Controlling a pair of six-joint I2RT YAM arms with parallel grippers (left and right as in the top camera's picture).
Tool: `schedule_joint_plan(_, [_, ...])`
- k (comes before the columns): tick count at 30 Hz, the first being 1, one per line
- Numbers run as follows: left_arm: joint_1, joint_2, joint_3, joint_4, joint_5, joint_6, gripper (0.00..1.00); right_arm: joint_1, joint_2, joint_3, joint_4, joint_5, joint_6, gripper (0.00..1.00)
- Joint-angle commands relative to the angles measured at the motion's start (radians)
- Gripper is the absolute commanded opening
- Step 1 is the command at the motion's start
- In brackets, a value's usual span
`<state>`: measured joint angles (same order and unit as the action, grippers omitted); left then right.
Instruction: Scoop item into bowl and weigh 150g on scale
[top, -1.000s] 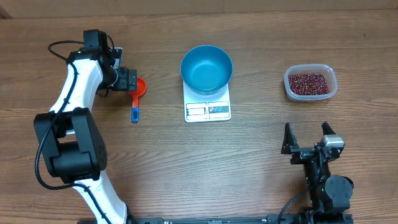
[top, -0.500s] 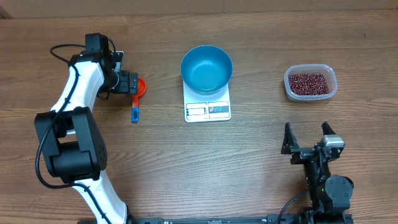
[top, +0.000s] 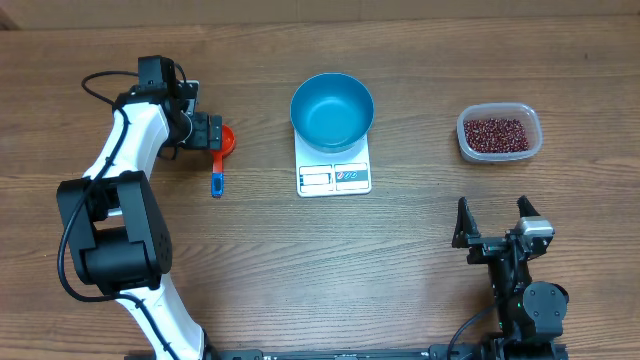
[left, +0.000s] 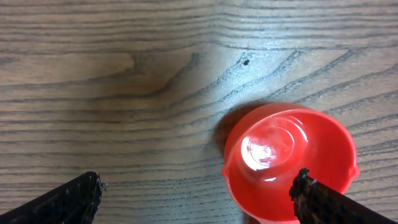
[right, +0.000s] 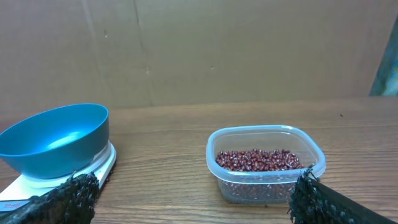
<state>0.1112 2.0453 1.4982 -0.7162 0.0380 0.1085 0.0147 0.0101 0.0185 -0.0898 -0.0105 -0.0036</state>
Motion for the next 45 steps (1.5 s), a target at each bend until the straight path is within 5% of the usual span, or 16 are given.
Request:
schedule_joint_plan(1, [0.002,0.012,-0.019,0.01,0.013,0.02,1.0,0.007,-0.007,-0.011,0.006,0.01,0.002,1.0])
schedule_joint_plan(35, [0.0,0.012,-0.123,0.103,0.015,0.015,1.0,0.007,-0.007,-0.011,0.006,0.01,0.002,1.0])
schedule_joint_plan(39, [0.0,0.012,-0.123,0.104,0.015,0.014,0.79,0.007,-0.007,-0.011,0.006,0.01,0.002,1.0])
schedule_joint_plan(45, [0.0,0.012,-0.123,0.104,0.014,0.015,0.61,0.007,-0.007,-0.011,0.006,0.01,0.002,1.0])
